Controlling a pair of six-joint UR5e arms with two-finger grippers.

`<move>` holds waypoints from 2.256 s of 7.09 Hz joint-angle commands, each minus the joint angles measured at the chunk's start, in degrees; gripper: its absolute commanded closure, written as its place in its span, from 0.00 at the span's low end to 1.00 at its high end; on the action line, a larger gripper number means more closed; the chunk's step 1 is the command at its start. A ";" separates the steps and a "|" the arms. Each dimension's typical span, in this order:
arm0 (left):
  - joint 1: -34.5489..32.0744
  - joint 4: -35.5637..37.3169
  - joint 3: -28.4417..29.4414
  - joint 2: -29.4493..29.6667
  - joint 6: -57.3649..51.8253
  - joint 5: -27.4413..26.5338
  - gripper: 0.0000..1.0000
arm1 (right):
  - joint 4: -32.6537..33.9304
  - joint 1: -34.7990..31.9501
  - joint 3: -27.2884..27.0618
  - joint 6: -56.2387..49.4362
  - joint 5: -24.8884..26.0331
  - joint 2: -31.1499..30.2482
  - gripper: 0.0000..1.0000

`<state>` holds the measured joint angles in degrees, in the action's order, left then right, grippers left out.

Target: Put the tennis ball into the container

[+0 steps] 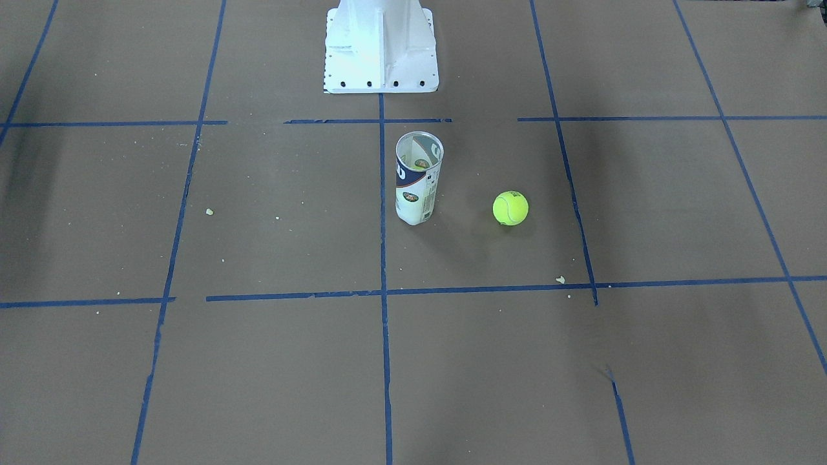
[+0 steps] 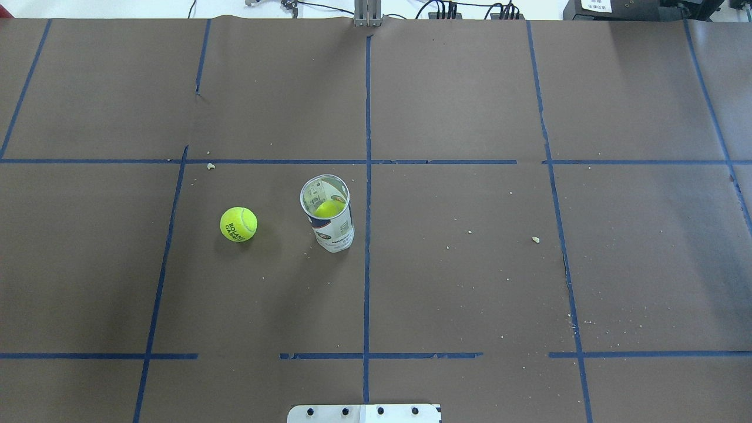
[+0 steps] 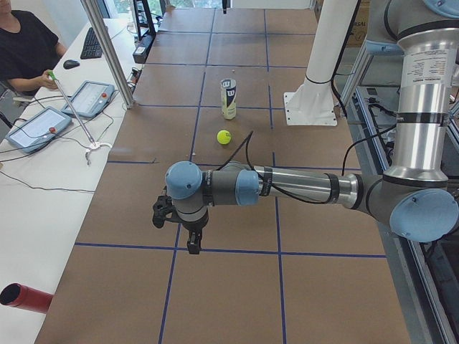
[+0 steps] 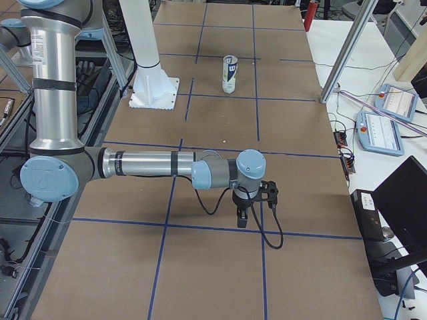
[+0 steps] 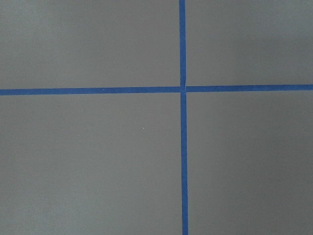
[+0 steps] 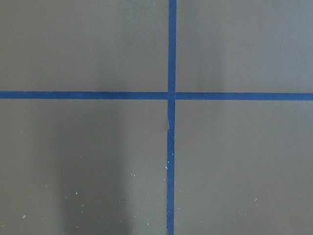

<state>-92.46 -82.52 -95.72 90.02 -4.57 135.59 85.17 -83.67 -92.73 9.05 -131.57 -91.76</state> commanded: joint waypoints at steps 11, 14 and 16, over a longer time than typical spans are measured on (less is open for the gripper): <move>22.53 2.69 -26.71 6.92 38.32 -1.28 0.00 | 0.00 0.00 0.00 0.00 0.00 0.00 0.00; 33.44 1.22 -21.14 15.85 40.60 -8.93 0.00 | 0.00 0.09 0.00 0.00 0.00 0.00 0.00; 45.37 -0.34 -15.65 21.33 56.23 -15.22 0.00 | 0.00 0.00 0.00 0.00 0.00 0.00 0.00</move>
<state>-54.61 -81.65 -113.98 108.80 42.10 124.38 85.16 -83.65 -92.72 9.05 -131.57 -91.75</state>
